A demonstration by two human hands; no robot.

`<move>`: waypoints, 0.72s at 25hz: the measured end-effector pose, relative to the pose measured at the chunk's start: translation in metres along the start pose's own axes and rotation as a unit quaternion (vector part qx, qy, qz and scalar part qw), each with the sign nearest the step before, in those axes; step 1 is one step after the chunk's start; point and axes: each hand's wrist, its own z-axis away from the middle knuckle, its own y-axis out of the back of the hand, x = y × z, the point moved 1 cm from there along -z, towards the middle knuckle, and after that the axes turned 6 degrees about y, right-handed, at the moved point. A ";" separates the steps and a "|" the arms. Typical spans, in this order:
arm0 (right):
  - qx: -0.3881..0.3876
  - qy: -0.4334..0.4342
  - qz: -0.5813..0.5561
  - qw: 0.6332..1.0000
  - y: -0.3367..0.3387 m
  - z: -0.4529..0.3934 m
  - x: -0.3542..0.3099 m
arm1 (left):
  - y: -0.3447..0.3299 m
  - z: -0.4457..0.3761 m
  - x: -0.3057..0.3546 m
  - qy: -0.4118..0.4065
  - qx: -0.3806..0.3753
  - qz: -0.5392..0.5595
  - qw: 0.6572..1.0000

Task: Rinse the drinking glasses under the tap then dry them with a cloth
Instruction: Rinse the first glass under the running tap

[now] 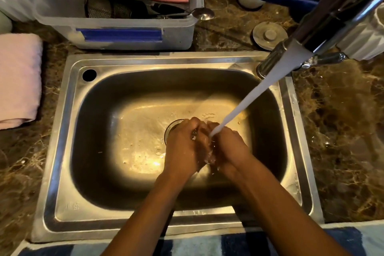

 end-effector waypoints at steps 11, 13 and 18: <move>-0.052 0.164 0.314 0.934 -0.011 0.021 0.005 | -0.007 -0.018 -0.022 0.305 -0.017 0.237 0.922; -0.104 0.226 0.398 0.883 -0.009 0.030 0.006 | -0.005 -0.022 -0.030 0.365 -0.037 0.301 0.880; -0.137 0.147 0.393 0.897 -0.003 0.025 -0.010 | -0.012 -0.016 -0.036 0.382 -0.044 0.305 0.871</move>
